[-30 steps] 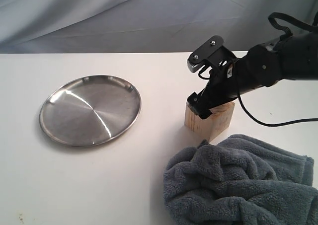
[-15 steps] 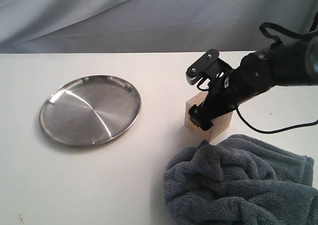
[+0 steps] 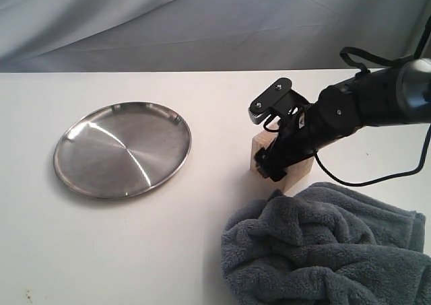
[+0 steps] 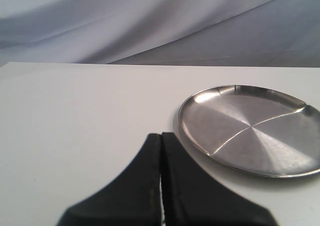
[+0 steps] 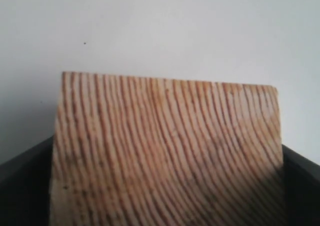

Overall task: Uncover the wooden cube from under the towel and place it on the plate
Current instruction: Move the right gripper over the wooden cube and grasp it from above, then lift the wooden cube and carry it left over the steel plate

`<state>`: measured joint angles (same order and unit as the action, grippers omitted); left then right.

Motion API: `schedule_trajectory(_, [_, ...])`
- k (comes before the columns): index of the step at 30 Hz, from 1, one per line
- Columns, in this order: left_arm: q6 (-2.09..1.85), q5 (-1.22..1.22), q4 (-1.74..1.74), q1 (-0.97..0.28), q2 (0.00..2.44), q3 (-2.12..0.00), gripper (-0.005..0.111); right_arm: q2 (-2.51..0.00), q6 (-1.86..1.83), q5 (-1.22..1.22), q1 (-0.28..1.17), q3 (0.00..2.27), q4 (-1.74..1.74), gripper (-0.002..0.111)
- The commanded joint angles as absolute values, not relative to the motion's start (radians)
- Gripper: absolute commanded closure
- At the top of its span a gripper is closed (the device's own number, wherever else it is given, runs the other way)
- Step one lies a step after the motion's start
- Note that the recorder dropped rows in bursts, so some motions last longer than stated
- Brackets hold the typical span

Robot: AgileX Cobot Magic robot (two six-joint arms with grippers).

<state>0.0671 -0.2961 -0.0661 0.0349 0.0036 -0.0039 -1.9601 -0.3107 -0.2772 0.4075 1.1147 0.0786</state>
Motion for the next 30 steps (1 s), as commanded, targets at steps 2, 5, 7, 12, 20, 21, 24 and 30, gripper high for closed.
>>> schedule_trajectory(2, [0.07,-0.286,-0.071,0.03,0.0,0.0,0.107,-1.957,-0.316,-0.253,0.4,1.114,0.074,0.058])
schedule_trajectory(5, [0.07,-0.286,-0.071,0.03,0.0,0.0,0.107,-1.957,-0.316,-0.253,0.4,1.114,0.074,0.085])
schedule_trajectory(7, [0.07,-0.286,-0.071,0.03,0.0,0.0,0.107,-1.957,-0.314,-0.253,0.4,1.114,0.074,0.102])
schedule_trajectory(12, [0.07,-0.286,-0.071,0.03,0.0,0.0,0.107,-1.941,-0.309,-0.253,0.4,1.114,0.049,0.108])
schedule_trajectory(20, [0.07,-0.286,-0.071,0.03,0.0,0.0,0.107,-1.848,-0.307,-0.244,0.4,1.114,0.036,0.108])
schedule_trajectory(21, [0.07,-0.286,-0.071,0.03,0.0,0.0,0.107,-1.833,-0.307,-0.24,0.4,1.114,0.028,0.108])
schedule_trajectory(24, [0.07,-0.286,-0.071,0.03,0.0,0.0,0.107,-1.794,-0.307,-0.213,0.4,1.114,0.0,0.108])
schedule_trajectory(30, [0.07,-0.286,-0.071,0.03,0.0,0.0,0.107,-1.759,-0.309,-0.156,0.417,1.119,-0.037,0.108])
